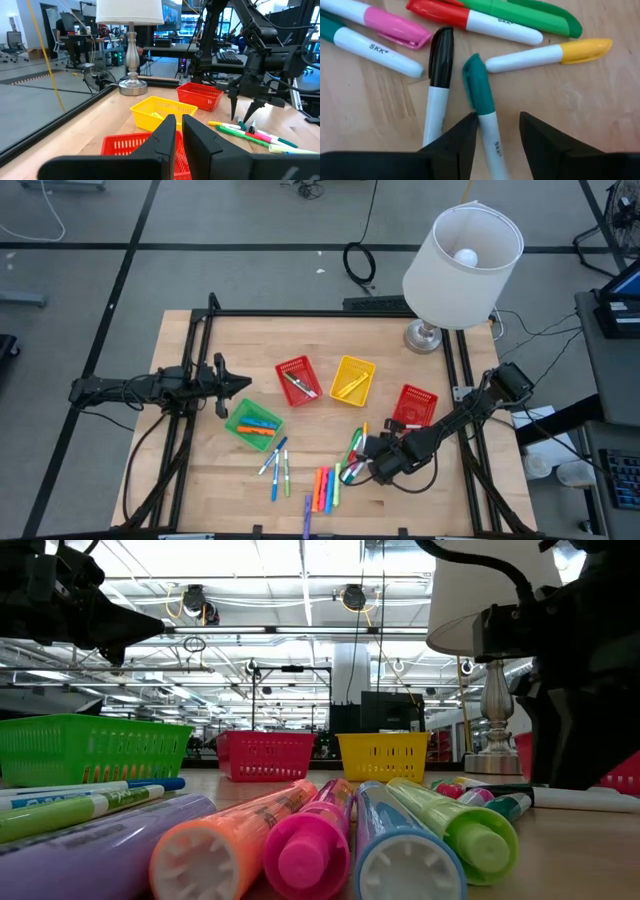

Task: Pick & Place Markers
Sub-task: Put the top green marker into the right red bin

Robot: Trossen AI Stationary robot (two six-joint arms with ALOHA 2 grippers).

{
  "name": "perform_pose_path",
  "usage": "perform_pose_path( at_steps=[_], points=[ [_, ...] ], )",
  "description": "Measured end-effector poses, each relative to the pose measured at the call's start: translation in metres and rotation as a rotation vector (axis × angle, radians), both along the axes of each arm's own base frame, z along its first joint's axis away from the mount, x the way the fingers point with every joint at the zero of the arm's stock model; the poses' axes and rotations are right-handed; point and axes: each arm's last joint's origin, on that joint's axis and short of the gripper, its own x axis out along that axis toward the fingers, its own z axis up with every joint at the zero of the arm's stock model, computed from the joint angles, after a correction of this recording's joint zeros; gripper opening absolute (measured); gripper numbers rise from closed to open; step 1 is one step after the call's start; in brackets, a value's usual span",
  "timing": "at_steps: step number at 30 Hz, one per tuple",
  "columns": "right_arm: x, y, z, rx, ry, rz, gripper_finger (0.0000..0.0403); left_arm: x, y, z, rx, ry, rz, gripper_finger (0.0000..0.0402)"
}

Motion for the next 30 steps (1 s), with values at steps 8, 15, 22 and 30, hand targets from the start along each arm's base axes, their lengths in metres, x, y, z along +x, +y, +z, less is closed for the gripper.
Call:
perform_pose_path(
  at_steps=[8,15,22,30],
  points=[
    [0.002,0.002,0.0,0.004,0.006,0.087,0.0138,0.0,0.0,0.0,0.0,0.0,0.005,0.0035],
    [0.003,0.003,-0.001,0.052,0.018,0.114,0.0086,0.0,0.0,0.0,-0.001,0.0,0.005,0.0035],
    [0.003,0.002,-0.001,0.042,0.025,0.147,0.0018,0.0,0.0,0.0,-0.001,0.0,0.005,0.0035],
    [-0.002,-0.002,0.014,0.046,0.005,0.161,0.0027,0.0,0.0,0.0,-0.001,0.0,0.005,0.0035]
  ],
)
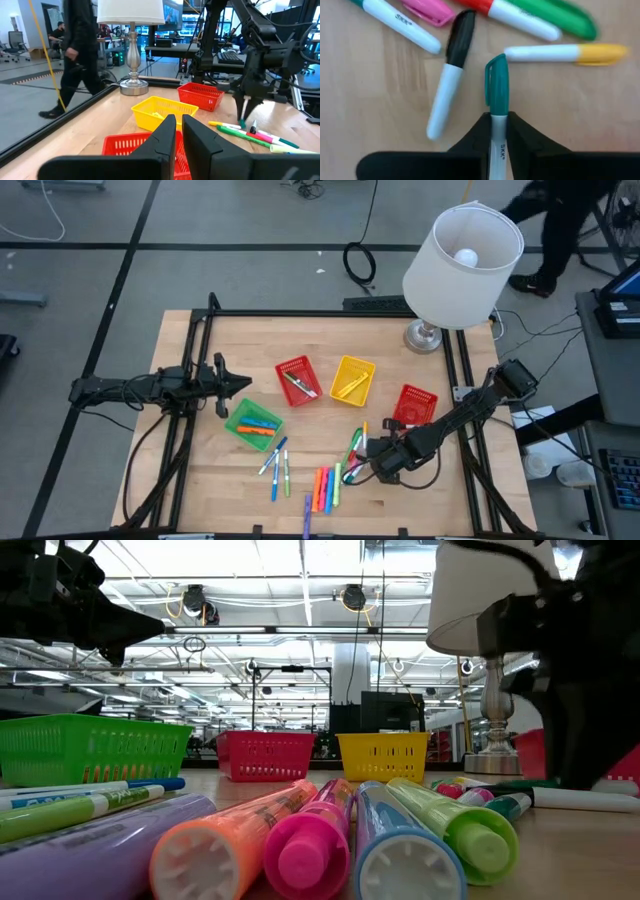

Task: Pick & Place Markers
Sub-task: Put the top green marker into the right red bin

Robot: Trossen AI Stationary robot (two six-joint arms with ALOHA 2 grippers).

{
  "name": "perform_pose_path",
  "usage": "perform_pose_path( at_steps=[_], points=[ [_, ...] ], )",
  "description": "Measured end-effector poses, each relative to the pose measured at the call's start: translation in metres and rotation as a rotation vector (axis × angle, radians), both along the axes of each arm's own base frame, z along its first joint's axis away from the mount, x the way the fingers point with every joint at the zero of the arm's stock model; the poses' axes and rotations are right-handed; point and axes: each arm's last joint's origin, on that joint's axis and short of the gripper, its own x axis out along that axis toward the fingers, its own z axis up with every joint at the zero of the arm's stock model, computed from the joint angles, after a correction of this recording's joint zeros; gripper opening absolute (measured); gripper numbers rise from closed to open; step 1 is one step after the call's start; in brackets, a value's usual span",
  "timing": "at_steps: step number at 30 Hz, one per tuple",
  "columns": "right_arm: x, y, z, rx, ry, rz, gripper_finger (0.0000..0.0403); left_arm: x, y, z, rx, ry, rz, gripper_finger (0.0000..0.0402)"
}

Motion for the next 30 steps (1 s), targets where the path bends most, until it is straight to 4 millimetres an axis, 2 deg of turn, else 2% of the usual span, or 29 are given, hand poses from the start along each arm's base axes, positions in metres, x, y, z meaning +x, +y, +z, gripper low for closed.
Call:
perform_pose_path(
  at_steps=[10,16,23,26,30],
  points=[
    [-0.009,-0.007,0.06,0.089,-0.228,-0.018,0.002,0.0,0.0,0.0,0.002,0.001,0.0,0.0035],
    [-0.035,-0.022,0.094,0.084,-0.264,-0.009,0.0019,0.0,0.0,0.0,0.001,0.002,-0.001,0.0035],
    [-0.074,-0.05,0.103,-0.131,-0.046,0.027,0.0019,0.0,0.0,-0.001,0.003,0.008,0.0,0.0035],
    [-0.082,-0.055,0.102,-0.195,0.047,0.095,0.0019,0.0,0.0,-0.001,0.003,0.008,0.001,0.0035],
    [-0.084,-0.056,0.101,-0.233,0.084,0.196,0.0019,0.0,0.0,-0.001,0.005,0.008,0.001,0.0035]
  ],
)
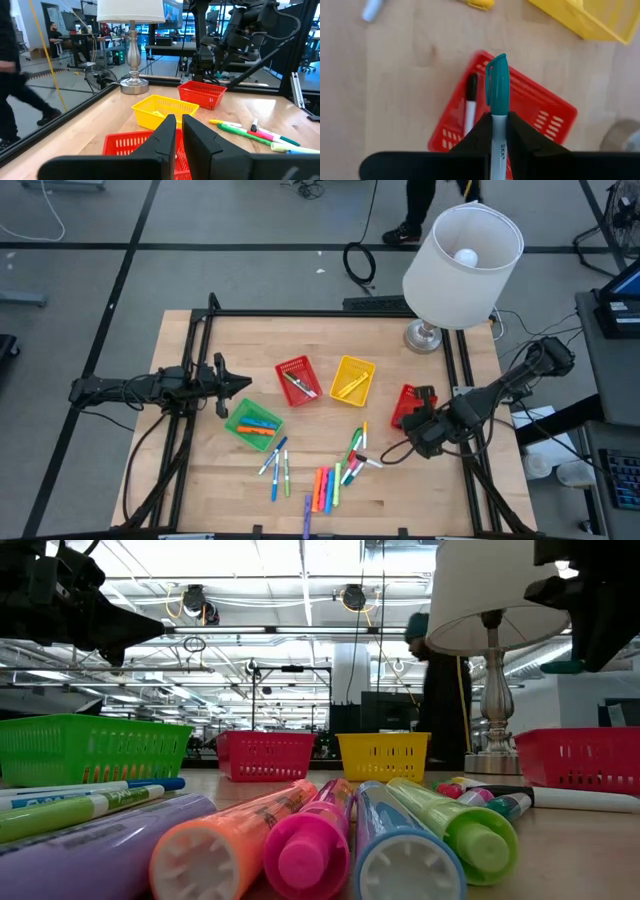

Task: Pick & Place Markers
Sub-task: Put the top green marker into the right red bin

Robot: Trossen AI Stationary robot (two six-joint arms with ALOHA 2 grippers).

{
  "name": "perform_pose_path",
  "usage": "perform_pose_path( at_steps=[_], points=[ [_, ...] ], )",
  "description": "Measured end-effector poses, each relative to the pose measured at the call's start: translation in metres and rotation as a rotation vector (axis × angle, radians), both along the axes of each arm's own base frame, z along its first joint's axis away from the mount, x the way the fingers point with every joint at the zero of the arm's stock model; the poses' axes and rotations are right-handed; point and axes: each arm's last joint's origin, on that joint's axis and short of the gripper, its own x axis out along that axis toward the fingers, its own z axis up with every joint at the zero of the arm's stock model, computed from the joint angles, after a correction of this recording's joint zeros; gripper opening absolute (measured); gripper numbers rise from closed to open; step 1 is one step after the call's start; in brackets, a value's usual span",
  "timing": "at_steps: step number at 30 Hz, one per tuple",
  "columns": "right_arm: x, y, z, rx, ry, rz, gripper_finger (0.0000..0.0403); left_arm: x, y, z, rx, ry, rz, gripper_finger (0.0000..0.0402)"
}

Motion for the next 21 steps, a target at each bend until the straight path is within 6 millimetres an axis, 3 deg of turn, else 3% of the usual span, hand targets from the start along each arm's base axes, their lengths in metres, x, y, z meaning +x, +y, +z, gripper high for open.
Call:
perform_pose_path(
  at_steps=[11,21],
  points=[
    [0.007,0.004,-0.01,-0.046,0.065,0.098,0.0019,0.0,0.0,0.0,0.0,-0.001,0.001,0.0035],
    [0.0,-0.006,-0.047,-0.043,0.168,0.103,0.002,0.0,0.0,0.0,-0.001,-0.001,0.001,0.0035]
  ],
)
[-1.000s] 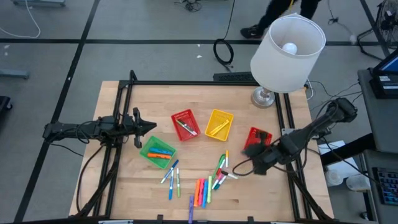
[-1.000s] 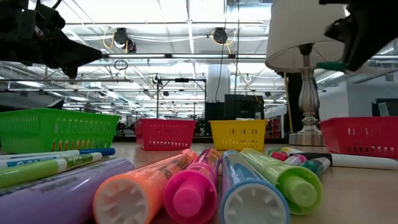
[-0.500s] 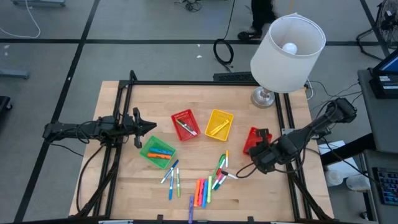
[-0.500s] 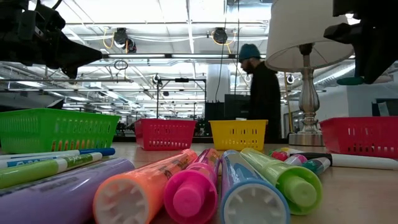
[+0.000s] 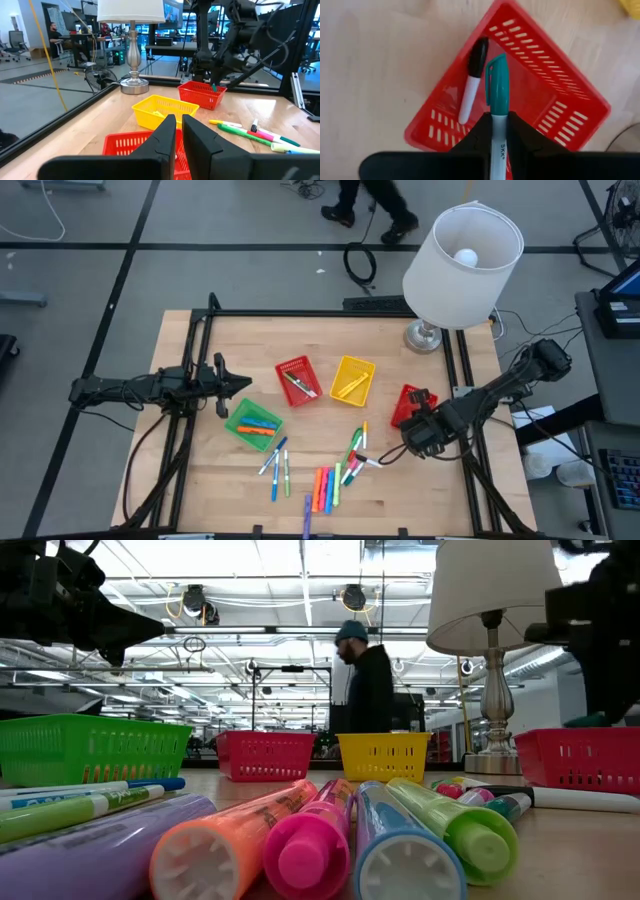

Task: Pick & Place Markers
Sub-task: Put the top green marker into the right red bin, then put the purple highlighter into the green bin

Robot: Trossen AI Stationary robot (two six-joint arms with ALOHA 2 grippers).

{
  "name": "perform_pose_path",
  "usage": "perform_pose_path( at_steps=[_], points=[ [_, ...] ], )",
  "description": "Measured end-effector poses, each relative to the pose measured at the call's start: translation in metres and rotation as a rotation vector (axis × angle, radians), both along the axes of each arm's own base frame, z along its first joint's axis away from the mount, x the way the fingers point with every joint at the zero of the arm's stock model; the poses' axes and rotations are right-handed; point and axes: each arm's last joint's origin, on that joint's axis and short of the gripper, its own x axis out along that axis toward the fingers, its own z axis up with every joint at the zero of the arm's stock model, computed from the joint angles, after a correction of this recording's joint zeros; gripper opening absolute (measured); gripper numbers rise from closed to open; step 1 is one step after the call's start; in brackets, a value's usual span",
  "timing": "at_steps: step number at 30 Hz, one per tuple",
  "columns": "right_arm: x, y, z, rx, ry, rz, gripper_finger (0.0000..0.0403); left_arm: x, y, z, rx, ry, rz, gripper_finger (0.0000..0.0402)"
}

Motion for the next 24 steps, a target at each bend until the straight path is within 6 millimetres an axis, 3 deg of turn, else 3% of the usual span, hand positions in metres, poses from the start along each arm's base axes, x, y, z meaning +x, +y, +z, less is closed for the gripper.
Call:
perform_pose_path(
  at_steps=[13,24],
  points=[
    [0.001,-0.015,-0.02,-0.002,0.014,0.004,0.0025,0.0,0.0,0.0,0.0,0.0,0.001,0.0035],
    [0.002,-0.018,-0.02,-0.002,0.012,-0.017,0.0079,0.0,0.0,0.0,0.0,0.0,0.001,0.0035]
  ],
)
